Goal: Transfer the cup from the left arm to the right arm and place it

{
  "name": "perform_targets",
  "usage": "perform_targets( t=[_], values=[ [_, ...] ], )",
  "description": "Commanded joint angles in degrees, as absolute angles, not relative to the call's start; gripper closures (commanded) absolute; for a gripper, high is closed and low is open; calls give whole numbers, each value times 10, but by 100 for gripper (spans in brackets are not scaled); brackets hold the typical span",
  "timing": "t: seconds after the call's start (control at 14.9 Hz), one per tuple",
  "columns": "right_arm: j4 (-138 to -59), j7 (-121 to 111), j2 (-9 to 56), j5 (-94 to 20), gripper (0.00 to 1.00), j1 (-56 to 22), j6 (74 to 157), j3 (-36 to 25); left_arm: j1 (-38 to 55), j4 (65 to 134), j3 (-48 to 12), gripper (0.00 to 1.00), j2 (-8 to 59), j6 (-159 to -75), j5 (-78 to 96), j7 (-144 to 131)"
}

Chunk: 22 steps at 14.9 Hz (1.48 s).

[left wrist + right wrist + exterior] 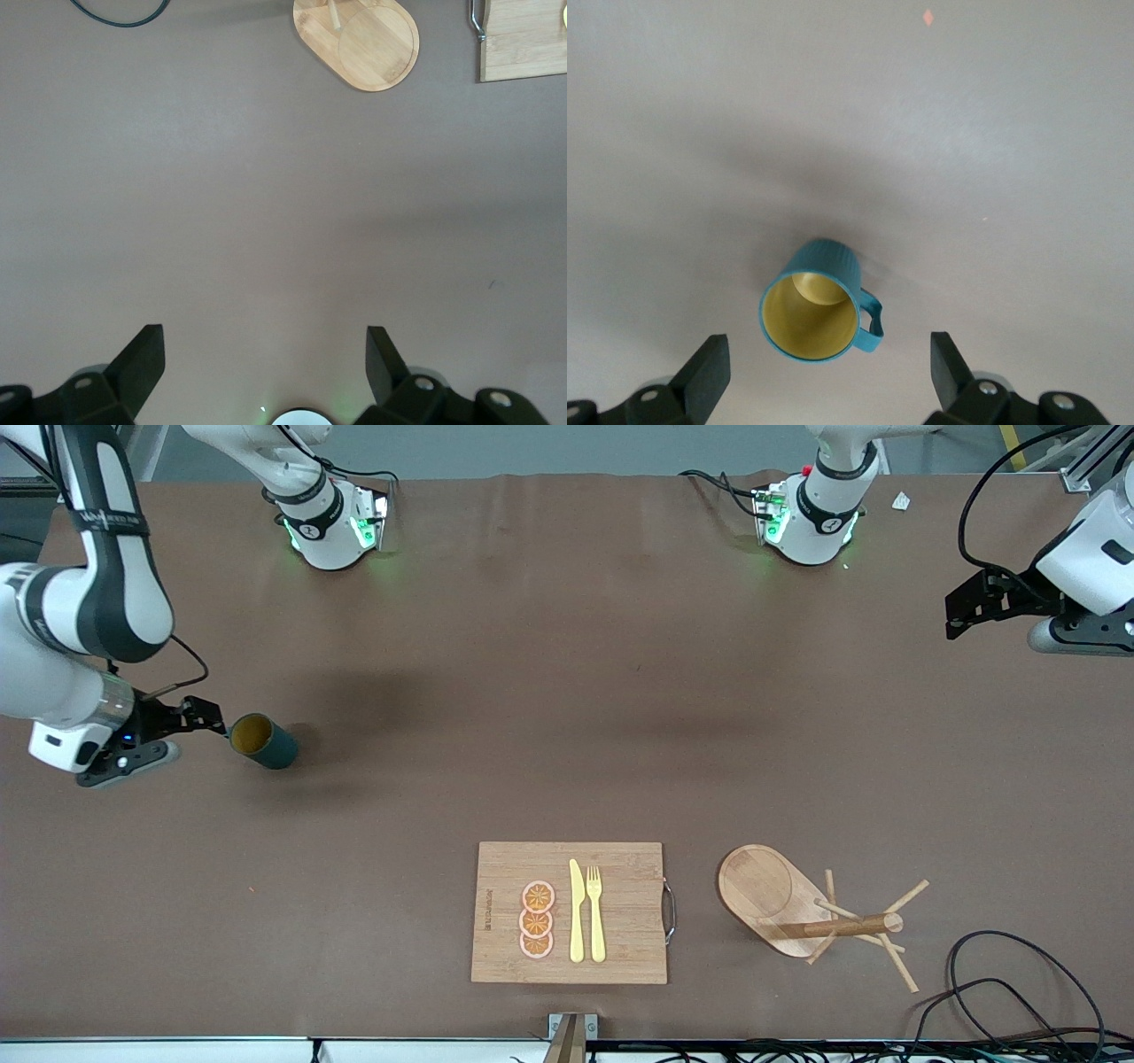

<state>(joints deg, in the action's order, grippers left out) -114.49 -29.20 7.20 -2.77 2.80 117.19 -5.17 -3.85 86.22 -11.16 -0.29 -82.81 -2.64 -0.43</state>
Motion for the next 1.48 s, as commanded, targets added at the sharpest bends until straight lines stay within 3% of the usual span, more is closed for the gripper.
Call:
perform_targets(
  t=[0.0, 0.34, 0.67, 1.01, 1.41],
  values=[
    [-1147, -233, 41, -40, 0, 37, 1165, -44, -42, 856, -117, 0, -5, -821, -32, -9],
    [-1042, -200, 44, -43, 0, 33, 1056, -44, -42, 856, -117, 0, -5, -821, -31, -6],
    [-982, -135, 44, -41, 0, 31, 1019, -44, -38, 848, -117, 0, -4, -821, -33, -7],
    [-891, -53, 44, -27, 0, 23, 932, -44, -38, 845, -118, 0, -3, -821, -29, 0],
    [-829, 19, 44, -20, 0, 15, 921, -45, -40, 845, -117, 0, -3, -820, -27, 3]
  ],
)
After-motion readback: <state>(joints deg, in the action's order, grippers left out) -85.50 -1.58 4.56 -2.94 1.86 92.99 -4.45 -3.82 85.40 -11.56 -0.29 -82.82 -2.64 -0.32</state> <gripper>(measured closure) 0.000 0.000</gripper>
